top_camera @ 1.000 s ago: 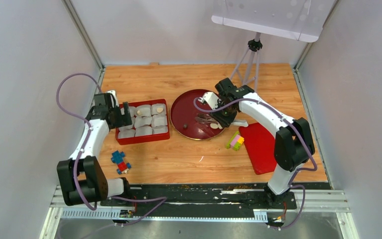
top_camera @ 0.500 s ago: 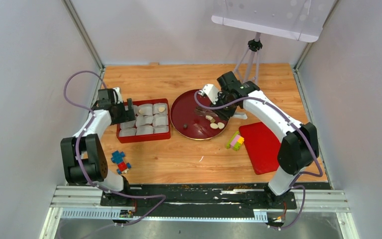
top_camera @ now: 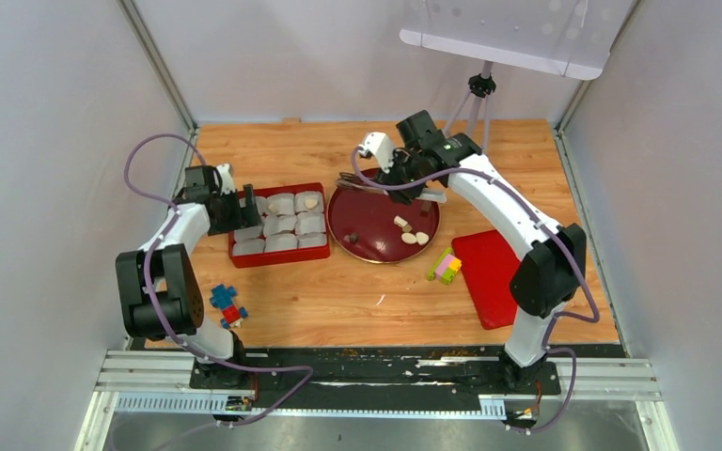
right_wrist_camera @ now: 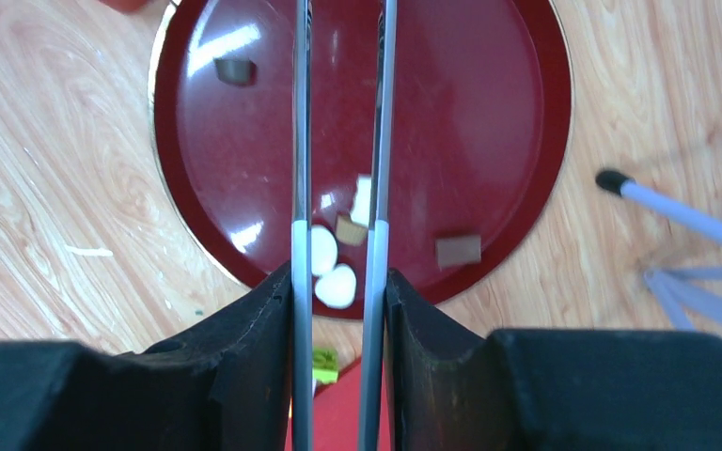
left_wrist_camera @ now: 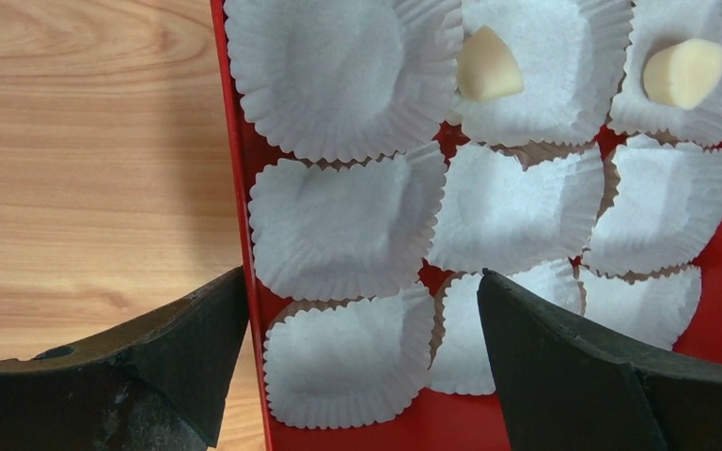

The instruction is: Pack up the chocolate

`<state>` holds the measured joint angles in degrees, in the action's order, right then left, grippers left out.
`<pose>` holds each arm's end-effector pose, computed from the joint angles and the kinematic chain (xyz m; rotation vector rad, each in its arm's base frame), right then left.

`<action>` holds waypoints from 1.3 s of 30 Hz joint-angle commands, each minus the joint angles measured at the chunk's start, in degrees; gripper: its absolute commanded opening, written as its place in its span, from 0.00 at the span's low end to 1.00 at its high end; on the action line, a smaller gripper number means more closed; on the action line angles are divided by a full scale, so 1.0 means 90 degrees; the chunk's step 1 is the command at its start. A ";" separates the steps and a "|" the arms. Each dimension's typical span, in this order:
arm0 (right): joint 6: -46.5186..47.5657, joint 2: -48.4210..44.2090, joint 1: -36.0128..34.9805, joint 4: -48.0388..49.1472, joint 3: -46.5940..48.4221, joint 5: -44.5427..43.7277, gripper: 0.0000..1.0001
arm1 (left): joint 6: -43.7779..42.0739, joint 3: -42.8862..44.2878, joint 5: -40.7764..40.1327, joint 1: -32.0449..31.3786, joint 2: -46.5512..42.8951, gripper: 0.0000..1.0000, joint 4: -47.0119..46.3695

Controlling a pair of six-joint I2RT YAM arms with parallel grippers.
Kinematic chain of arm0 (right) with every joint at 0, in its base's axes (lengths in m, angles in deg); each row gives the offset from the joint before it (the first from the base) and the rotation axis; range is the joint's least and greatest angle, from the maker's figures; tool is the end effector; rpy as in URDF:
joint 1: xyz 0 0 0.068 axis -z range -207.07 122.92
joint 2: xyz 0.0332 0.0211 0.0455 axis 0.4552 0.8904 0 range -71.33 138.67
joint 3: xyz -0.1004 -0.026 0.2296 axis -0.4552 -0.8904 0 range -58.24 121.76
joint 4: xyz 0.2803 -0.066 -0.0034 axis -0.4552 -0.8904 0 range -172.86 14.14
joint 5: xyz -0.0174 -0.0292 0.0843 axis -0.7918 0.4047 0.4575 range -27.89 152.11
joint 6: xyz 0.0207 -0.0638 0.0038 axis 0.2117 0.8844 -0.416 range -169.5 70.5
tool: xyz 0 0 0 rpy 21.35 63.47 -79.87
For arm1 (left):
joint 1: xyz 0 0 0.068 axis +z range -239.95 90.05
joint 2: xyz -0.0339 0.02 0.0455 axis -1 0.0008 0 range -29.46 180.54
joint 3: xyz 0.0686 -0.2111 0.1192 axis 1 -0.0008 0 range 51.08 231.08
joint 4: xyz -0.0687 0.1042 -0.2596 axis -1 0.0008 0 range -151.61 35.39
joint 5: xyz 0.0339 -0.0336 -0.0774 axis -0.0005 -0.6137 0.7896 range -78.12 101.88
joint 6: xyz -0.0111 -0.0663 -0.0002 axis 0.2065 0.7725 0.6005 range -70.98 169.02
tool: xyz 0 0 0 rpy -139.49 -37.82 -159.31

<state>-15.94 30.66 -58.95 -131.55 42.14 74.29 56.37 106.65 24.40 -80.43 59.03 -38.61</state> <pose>0.3451 0.2278 0.2966 -1.4488 2.1076 0.2617 0.3435 0.0459 0.1531 -0.2873 2.5165 -0.2626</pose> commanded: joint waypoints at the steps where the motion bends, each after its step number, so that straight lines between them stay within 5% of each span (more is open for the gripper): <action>1: -0.0100 0.0482 -0.0409 0.0268 0.0718 0.0375 0.07 | -0.0067 0.0079 0.0389 0.0006 -0.0489 0.97 0.0027; 11: -0.0312 0.1978 -0.1168 0.0424 0.2275 0.0436 0.06 | -0.0521 0.0766 -0.1136 0.0054 -0.1997 1.00 0.1275; 21: -0.0367 0.2895 -0.1490 0.0627 0.2993 0.0309 0.07 | -0.0320 0.0573 -0.1175 0.0112 -0.3281 1.00 0.1528; 39: -0.0587 0.4199 -0.1979 0.1381 0.4481 0.0111 0.10 | -0.0658 0.0642 -0.1265 0.0202 -0.3618 1.00 0.2186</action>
<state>-19.89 66.73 -75.63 -124.16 77.83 75.74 52.33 110.65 13.49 -79.08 28.08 -20.99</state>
